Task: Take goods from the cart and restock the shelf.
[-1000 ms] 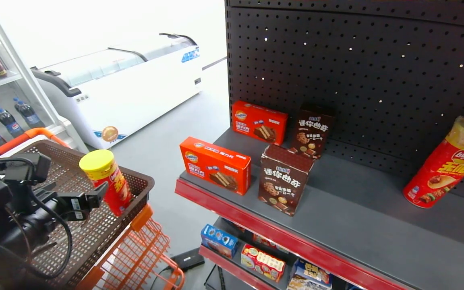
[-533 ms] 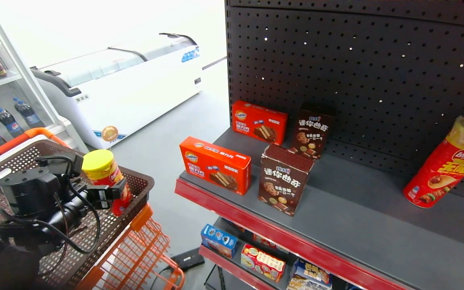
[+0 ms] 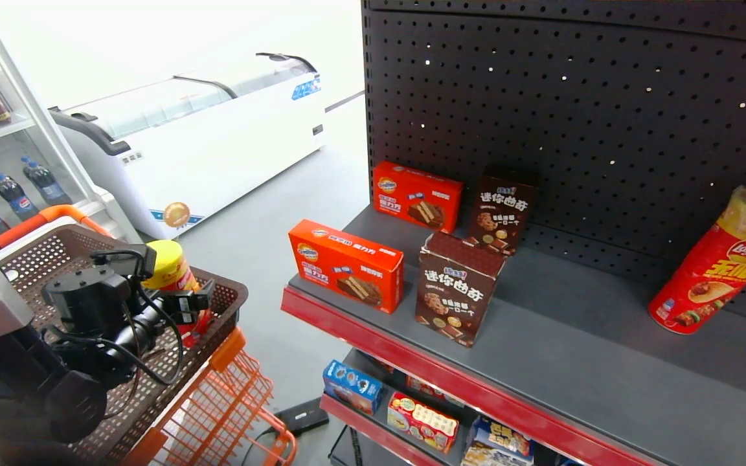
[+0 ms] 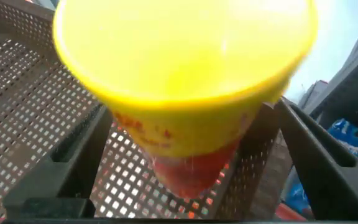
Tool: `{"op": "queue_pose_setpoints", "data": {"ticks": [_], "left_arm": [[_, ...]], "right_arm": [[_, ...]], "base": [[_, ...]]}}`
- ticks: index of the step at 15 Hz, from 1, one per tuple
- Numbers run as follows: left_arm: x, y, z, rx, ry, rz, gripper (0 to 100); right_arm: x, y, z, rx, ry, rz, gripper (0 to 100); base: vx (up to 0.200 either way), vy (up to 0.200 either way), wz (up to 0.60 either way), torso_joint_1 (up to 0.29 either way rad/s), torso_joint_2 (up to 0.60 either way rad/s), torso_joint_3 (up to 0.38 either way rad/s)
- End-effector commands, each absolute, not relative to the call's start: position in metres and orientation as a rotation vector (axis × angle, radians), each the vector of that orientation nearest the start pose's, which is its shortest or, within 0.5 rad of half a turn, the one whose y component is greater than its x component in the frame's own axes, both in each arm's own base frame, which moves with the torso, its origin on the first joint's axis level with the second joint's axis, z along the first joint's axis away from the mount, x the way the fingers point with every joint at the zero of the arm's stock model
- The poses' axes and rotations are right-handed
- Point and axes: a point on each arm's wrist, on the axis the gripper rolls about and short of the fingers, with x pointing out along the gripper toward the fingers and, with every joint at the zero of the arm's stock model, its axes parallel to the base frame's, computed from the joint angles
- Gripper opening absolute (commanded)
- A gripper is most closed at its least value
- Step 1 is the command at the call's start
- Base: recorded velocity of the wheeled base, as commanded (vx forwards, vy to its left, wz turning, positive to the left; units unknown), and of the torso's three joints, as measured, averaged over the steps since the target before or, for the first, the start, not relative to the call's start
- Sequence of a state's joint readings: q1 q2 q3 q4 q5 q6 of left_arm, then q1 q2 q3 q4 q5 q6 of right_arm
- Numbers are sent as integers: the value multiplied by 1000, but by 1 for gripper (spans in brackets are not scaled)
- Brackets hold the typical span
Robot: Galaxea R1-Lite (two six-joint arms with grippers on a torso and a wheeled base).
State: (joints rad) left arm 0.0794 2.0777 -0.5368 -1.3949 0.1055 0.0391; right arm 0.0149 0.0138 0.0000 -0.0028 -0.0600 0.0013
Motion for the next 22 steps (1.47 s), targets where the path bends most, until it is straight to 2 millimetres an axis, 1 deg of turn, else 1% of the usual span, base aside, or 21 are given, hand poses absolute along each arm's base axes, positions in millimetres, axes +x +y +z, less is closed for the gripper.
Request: {"op": "queue_pose_setpoints", "data": {"ticks": [1,2,3,4,6,10,11,14,16,17,19,20,21,22], "left_arm": [[338,34,70,45,144,194,100],[343,41,68,65,141,216,100],[348,43,69,77,135,220,0],[351,44,68,82,132,222,0],[357,44,72,81,109,218,0],[363,40,82,78,61,209,0],[364,39,89,78,39,207,0],[356,34,129,81,-38,189,0],[345,27,154,82,-42,137,0],[339,25,174,83,-86,105,0],[342,16,207,86,-182,81,0],[335,9,220,83,-192,63,0],[322,-1,232,81,-175,30,0],[304,-17,246,73,-139,-33,0]], "right_arm": [[-22,-2,76,1,11,-44,100],[-22,-2,76,1,11,-44,100],[-22,-2,76,1,11,-44,100],[-22,-2,76,0,11,-44,100],[-22,-2,76,0,11,-44,100],[-22,-2,76,1,11,-44,100],[-22,-2,76,1,11,-44,100],[-22,-2,76,1,11,-44,100],[-22,-2,76,1,11,-44,100],[-22,-2,76,1,11,-44,100],[-22,-2,76,0,11,-44,100],[-22,-2,76,0,11,-44,100],[-22,-2,76,1,11,-44,100],[-22,-2,76,0,11,-44,100]], "base": [[0,0,0,0,0,0],[0,0,0,0,0,0],[0,0,0,0,0,0],[0,0,0,0,0,0],[0,0,0,0,0,0],[0,0,0,0,0,0],[0,0,0,0,0,0],[0,0,0,0,0,0],[0,0,0,0,0,0],[0,0,0,0,0,0],[0,0,0,0,0,0],[0,0,0,0,0,0],[0,0,0,0,0,0],[0,0,0,0,0,0]]}}
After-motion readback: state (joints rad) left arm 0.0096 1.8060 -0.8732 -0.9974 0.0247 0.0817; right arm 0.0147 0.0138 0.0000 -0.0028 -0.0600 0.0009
